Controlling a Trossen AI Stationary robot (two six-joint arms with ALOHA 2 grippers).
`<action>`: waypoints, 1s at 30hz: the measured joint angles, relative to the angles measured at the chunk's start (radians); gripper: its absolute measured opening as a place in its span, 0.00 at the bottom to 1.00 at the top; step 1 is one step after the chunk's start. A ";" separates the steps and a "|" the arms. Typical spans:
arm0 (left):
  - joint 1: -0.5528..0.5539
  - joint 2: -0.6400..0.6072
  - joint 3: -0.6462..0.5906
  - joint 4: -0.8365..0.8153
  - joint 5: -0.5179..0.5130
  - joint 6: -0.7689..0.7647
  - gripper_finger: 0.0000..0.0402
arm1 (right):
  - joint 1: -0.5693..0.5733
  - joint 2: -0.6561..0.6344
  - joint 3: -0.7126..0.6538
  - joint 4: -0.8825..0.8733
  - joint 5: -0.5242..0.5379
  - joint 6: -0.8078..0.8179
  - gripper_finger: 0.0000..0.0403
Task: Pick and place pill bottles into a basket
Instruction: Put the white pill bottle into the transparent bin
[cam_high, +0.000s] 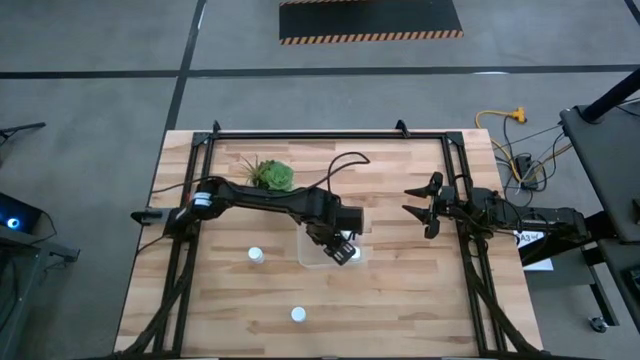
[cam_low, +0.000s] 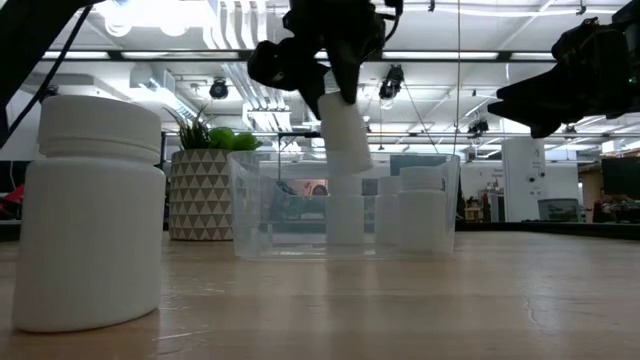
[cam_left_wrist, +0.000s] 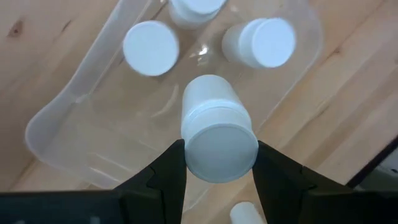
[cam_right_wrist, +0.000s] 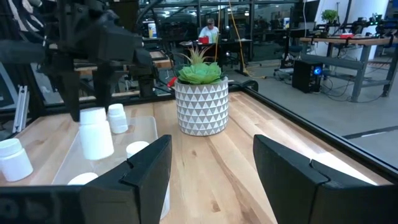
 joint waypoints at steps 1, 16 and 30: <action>0.000 0.000 0.000 0.016 0.002 0.000 0.35 | 0.000 0.000 0.000 0.000 0.000 0.000 0.53; -0.001 -0.001 -0.100 0.113 0.011 -0.034 0.35 | 0.000 0.000 0.000 0.000 0.000 0.000 0.53; -0.002 -0.001 -0.195 0.210 0.014 -0.053 0.37 | 0.000 0.000 0.000 0.000 0.000 0.000 0.53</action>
